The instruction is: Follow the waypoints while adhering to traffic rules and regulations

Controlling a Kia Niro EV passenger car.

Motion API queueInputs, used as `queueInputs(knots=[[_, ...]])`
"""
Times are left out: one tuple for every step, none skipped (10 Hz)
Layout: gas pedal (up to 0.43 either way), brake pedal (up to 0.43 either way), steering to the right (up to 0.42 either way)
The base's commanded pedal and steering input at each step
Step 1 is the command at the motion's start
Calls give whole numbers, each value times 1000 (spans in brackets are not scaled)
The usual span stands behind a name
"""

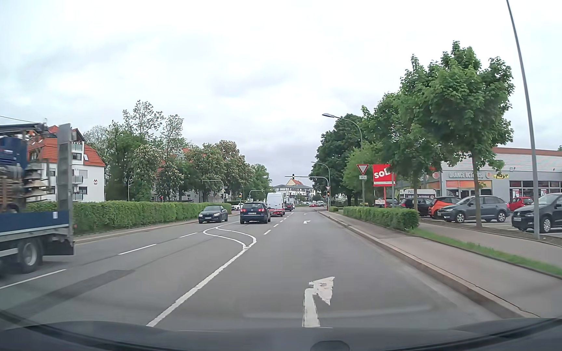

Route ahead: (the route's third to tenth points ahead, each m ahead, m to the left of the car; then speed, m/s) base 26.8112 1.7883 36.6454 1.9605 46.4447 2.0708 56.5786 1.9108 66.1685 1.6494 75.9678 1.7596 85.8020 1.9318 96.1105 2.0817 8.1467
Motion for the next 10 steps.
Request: queueInputs(knots=[[268, 0, -2], [268, 0, -2], [248, 0, -1], [240, 0, -1], [240, 0, -1], [240, 0, -1], [240, 0, -1], [209, 0, 0], [169, 0, 0], [169, 0, 0]])
